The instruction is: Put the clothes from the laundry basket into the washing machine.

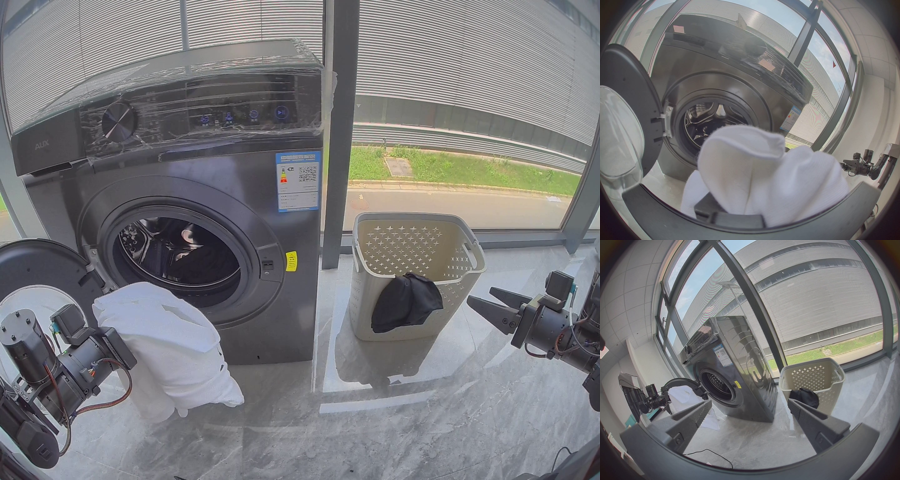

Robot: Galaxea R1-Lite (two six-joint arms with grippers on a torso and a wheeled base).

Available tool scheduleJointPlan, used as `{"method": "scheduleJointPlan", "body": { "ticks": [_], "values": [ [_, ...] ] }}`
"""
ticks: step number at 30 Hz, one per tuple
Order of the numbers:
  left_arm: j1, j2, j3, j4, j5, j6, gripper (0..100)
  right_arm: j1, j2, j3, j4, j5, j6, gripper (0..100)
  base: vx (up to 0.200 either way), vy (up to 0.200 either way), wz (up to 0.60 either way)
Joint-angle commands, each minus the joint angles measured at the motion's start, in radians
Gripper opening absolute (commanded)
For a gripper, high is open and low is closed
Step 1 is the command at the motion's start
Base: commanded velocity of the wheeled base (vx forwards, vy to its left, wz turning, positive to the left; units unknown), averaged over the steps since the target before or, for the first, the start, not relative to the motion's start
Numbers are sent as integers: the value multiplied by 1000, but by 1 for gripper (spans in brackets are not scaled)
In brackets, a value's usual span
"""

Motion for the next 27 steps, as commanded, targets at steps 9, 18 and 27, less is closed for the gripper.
{"method": "scheduleJointPlan", "body": {
  "ticks": [9,18,27],
  "values": [
    [13,-2,13,20,-9,0,0,0,1,1,0,1,0,100,0,0,0],
    [21,7,-7,25,-23,64,0,0,1,1,0,1,0,100,0,0,0],
    [22,54,-56,22,-97,76,0,0,1,2,0,1,0,100,67,0,0]
  ]
}}
